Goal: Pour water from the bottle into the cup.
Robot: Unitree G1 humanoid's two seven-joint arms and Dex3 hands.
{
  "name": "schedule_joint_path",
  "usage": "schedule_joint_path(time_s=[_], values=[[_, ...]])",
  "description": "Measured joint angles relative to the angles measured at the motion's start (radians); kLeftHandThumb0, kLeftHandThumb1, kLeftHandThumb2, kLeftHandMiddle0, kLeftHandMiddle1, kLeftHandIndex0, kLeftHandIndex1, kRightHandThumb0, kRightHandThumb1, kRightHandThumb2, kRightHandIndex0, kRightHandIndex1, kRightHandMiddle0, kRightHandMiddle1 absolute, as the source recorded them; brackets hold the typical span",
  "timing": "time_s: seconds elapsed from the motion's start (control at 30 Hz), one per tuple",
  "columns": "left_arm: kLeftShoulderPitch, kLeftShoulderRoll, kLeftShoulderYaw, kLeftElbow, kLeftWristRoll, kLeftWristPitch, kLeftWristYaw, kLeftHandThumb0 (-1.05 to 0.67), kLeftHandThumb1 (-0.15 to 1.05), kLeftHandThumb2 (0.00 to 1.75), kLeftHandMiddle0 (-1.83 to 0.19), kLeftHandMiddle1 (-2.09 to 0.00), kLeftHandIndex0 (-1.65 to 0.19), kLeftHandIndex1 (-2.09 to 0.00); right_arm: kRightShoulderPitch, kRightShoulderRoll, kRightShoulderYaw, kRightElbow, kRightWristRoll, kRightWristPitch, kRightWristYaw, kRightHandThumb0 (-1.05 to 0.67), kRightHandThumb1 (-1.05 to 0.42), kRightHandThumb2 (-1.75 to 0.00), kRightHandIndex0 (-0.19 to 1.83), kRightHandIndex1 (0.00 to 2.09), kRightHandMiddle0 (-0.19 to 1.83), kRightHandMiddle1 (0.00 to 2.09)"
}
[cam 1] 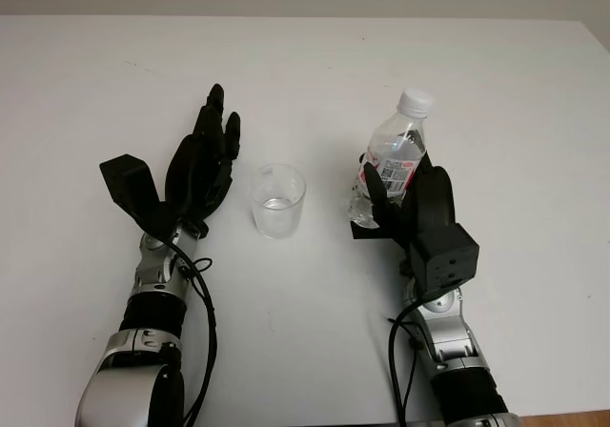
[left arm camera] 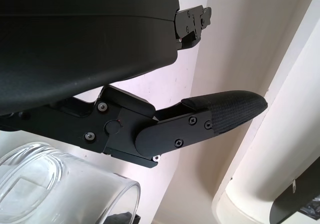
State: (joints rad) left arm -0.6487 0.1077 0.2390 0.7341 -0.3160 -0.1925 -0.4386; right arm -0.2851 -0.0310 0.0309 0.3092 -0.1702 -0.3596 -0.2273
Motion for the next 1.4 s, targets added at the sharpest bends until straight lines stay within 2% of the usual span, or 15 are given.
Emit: schedule_joint_path(time_s=[0.3,0.87,0.9,0.97,1.0,1.03,1.07,1.13,1.17,1.2,1.27,1.4], values=[[0.0,0.004,0.0,0.0,0.0,0.0,-0.002,-0.86,1.05,0.7,0.19,0.0,0.19,0.0,0.005,-0.013,-0.002,-0.009,0.004,0.002,0.044,-0.41,-1.05,-0.44,0.37,2.09,0.47,2.09],[0.0,0.009,0.0,0.006,0.002,-0.006,-0.012,-0.85,1.05,0.72,0.19,0.0,0.19,0.0,0.053,-0.071,0.002,-0.074,-0.081,0.088,0.076,-0.42,-1.05,-0.39,0.24,2.09,0.39,2.09],[0.0,0.009,0.0,0.006,0.002,-0.006,-0.012,-0.85,1.05,0.73,0.19,0.0,0.19,0.0,0.054,-0.072,0.004,-0.076,-0.087,0.088,0.075,-0.43,-1.05,-0.38,0.21,2.09,0.38,2.09],[0.0,0.009,-0.001,0.006,0.002,-0.006,-0.011,-0.85,1.05,0.73,0.19,0.0,0.19,0.0,0.056,-0.078,0.009,-0.085,-0.1,0.094,0.082,-0.48,-1.05,-0.35,0.03,2.07,0.32,2.09],[0.0,0.009,-0.001,0.006,0.002,-0.005,-0.011,-0.85,1.05,0.73,0.19,0.0,0.19,0.0,0.059,-0.083,0.011,-0.097,-0.1,0.11,0.1,-0.53,-1.05,-0.31,-0.06,1.94,0.23,2.03],[0.0,0.009,-0.001,0.006,0.003,-0.005,-0.011,-0.85,1.05,0.73,0.19,0.0,0.19,0.0,0.062,-0.088,0.012,-0.114,-0.095,0.135,0.126,-0.6,-1.05,-0.26,-0.14,1.55,0.05,1.84],[0.0,0.01,-0.001,0.006,0.003,-0.005,-0.012,-0.86,1.05,0.72,0.19,0.0,0.19,0.0,0.067,-0.096,0.015,-0.132,-0.088,0.166,0.157,-0.64,-1.05,-0.23,-0.15,1.25,-0.04,1.65],[0.0,0.011,-0.001,0.006,0.003,-0.005,-0.012,-0.86,1.05,0.72,0.19,0.0,0.19,0.0,0.083,-0.113,0.022,-0.168,-0.077,0.208,0.212,-0.71,-1.05,-0.16,-0.14,0.7,-0.12,1.17],[0.001,0.011,-0.001,0.006,0.003,-0.005,-0.012,-0.86,1.05,0.72,0.19,0.0,0.19,0.0,0.089,-0.123,0.027,-0.182,-0.074,0.224,0.234,-0.75,-1.05,-0.12,-0.11,0.4,-0.14,0.86],[0.001,0.011,-0.001,0.006,0.003,-0.005,-0.013,-0.85,1.05,0.72,0.19,0.0,0.19,0.0,0.094,-0.129,0.03,-0.197,-0.07,0.238,0.254,-0.76,-1.05,-0.1,-0.1,0.26,-0.14,0.69],[0.002,0.011,-0.001,0.007,0.003,-0.005,-0.014,-0.85,1.05,0.72,0.19,0.0,0.19,0.0,0.102,-0.14,0.032,-0.219,-0.058,0.262,0.288,-0.79,-1.04,-0.07,-0.14,0.1,-0.17,0.45],[0.003,0.011,0.0,0.008,0.003,-0.005,-0.014,-0.85,1.05,0.72,0.19,0.0,0.19,0.0,0.125,-0.145,0.031,-0.245,-0.033,0.273,0.319,-0.84,-1.01,-0.05,-0.18,0.05,-0.19,0.3]])
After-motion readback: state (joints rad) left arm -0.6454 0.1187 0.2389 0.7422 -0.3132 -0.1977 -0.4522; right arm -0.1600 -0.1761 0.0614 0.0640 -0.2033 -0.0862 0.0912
